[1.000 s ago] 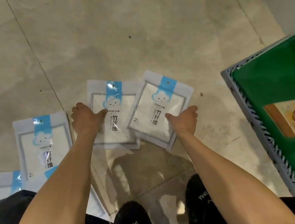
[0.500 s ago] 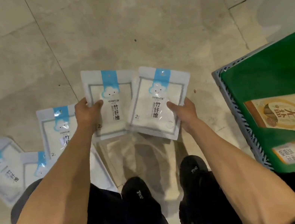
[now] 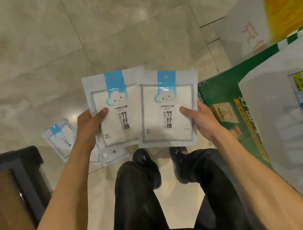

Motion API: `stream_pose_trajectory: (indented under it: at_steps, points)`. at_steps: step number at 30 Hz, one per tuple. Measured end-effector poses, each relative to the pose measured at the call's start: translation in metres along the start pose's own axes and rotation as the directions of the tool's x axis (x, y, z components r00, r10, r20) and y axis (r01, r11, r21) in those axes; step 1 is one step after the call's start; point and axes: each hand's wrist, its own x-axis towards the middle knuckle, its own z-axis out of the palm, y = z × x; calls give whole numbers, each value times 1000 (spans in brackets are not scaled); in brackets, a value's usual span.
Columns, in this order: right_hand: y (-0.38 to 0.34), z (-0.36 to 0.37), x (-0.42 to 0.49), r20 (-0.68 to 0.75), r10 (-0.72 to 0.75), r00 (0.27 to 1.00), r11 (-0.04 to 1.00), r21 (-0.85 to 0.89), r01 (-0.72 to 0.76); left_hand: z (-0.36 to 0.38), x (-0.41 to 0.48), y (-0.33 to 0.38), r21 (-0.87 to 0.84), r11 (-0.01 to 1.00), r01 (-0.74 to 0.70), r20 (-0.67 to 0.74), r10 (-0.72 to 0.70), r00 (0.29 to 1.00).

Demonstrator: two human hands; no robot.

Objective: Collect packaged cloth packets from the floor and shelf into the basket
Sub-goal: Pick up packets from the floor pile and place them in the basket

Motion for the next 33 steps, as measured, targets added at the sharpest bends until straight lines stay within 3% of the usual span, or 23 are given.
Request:
stream_pose_trajectory:
  at_steps: [8,16,22,29,33]
  points:
    - [-112,-10,-141,76,-63,995,998,-23,65,-17,-160,103,-151,987,-48,-39,43,998]
    - [-176,-30,-217,41,-263,964,958,-112,266,-7,-234,143,-242,965,-103,-55,93,994]
    - [-179,-44,-264,-31,-332,943,942,-69,330,-5,-265,158,-214,968,-133,24,141,990]
    - [-126,-39,-333,-187,-315,930,924,163,346,-23,-285,168,-108,978,-177,243,199,949]
    - [-84,-26,-379,-324,-309,894,901,202,385,-35,-292,166,-29,977,-212,383,207,900]
